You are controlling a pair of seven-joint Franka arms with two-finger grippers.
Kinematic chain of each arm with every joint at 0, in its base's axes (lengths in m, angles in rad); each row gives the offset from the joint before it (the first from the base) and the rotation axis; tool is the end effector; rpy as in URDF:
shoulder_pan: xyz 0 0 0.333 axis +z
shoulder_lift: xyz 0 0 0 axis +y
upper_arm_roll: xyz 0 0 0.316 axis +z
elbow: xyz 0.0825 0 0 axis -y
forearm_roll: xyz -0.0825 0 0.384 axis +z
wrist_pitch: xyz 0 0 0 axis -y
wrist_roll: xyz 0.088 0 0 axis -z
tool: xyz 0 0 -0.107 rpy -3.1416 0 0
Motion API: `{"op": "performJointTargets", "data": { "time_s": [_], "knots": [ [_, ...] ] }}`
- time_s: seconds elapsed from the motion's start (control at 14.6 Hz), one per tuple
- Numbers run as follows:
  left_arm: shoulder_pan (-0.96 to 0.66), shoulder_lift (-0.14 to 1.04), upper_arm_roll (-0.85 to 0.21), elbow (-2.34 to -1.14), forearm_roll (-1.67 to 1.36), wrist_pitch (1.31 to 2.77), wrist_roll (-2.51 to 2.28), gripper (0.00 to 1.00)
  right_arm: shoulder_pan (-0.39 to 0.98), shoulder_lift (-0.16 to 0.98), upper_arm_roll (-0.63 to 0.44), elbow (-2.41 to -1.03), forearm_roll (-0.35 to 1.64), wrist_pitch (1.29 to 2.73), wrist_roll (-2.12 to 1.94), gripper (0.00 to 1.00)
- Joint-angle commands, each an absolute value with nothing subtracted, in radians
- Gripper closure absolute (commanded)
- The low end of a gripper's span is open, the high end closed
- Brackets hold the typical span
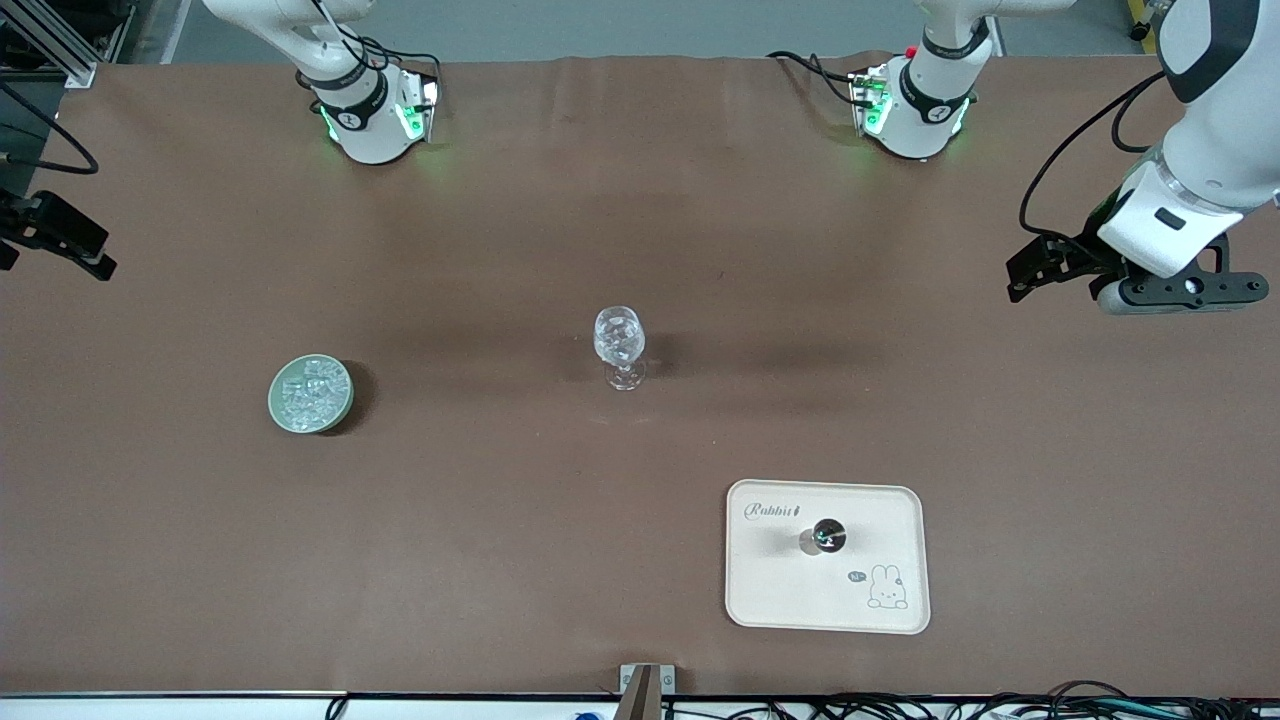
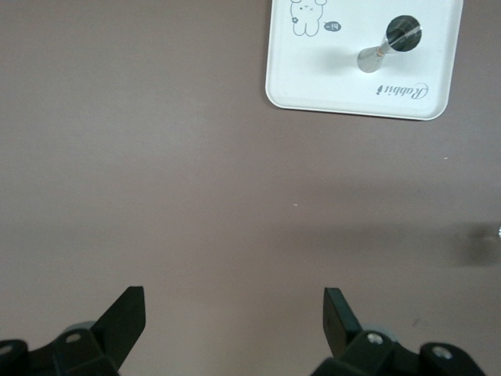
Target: Pour wine and add ice with both arms
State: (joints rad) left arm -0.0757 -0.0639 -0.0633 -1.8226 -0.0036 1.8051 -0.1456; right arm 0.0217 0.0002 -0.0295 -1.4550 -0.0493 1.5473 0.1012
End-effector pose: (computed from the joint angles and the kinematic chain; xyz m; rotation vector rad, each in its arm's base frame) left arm 0.5423 -0.0770 0.5601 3.1347 0.0116 0.0719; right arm 0.5519 -0.0097 0.6769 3.0884 -0.1738 0.1459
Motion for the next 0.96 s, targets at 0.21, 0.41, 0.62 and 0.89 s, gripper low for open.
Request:
{"op": "performJointTargets", "data": {
  "time_s": [0.21, 0.41, 0.62, 0.89],
  "knots": [
    [-0.067, 0.014, -0.084, -1.671, 0.029, 1.726, -0.14, 0.0, 0.012, -0.017, -0.028, -1.471, -0.035, 1.539, 0.089, 0.0],
    [-0.06, 0.014, -0.086, -1.619, 0.043, 1.666, -0.138, 0.0, 0.011, -0.017, -0.026, -1.471, -0.034, 1.536, 0.089, 0.0],
    [-0.061, 0.011, -0.087, -1.618, 0.031, 1.654, -0.137, 0.0, 0.0, -0.017, -0.026, -1.471, -0.032, 1.537, 0.089, 0.0],
    [-0.064, 0.012, -0.087, -1.618, 0.034, 1.654, -0.133, 0.0, -0.003, -0.015, -0.028, -1.471, -0.031, 1.548, 0.091, 0.0]
  ]
}}
